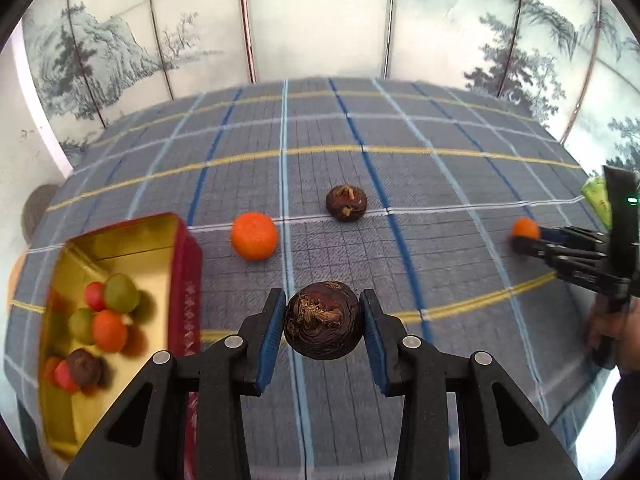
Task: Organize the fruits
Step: 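Carry the brown fruit into the tin with the left gripper while the right gripper regrasps the orange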
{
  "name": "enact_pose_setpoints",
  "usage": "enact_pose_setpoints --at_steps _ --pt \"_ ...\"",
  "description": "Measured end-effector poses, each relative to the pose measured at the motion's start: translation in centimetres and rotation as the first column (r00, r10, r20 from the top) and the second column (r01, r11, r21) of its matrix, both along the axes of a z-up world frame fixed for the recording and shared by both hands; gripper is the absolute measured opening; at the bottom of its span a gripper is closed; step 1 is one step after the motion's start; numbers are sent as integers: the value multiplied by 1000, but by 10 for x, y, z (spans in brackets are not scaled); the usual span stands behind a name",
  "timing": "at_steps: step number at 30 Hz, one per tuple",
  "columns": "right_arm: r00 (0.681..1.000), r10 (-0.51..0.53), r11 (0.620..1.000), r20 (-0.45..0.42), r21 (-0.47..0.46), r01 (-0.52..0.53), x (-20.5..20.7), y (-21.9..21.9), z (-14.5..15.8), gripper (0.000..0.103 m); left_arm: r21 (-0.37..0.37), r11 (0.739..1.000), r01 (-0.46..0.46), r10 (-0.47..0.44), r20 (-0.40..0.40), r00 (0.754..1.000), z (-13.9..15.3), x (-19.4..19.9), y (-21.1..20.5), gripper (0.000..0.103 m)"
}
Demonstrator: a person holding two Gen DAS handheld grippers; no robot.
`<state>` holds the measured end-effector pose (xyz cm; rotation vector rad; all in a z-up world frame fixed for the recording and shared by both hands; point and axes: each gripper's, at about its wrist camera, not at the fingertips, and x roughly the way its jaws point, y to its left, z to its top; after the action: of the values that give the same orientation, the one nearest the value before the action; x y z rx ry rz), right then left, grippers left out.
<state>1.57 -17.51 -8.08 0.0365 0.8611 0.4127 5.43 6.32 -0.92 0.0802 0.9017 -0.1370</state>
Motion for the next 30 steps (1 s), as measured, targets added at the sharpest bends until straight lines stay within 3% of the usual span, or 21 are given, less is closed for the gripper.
enact_pose_setpoints --at_steps 11,24,30 --pt "1000 -5 997 18 -83 6 -3 11 0 34 60 993 -101 94 116 989 40 -50 33 39" --pt "999 -1 987 40 -161 7 -5 20 -1 35 90 974 -207 191 160 969 42 -74 75 39" --pt "999 -25 995 25 -101 28 -7 14 0 34 116 962 -248 226 175 958 38 -80 94 39"
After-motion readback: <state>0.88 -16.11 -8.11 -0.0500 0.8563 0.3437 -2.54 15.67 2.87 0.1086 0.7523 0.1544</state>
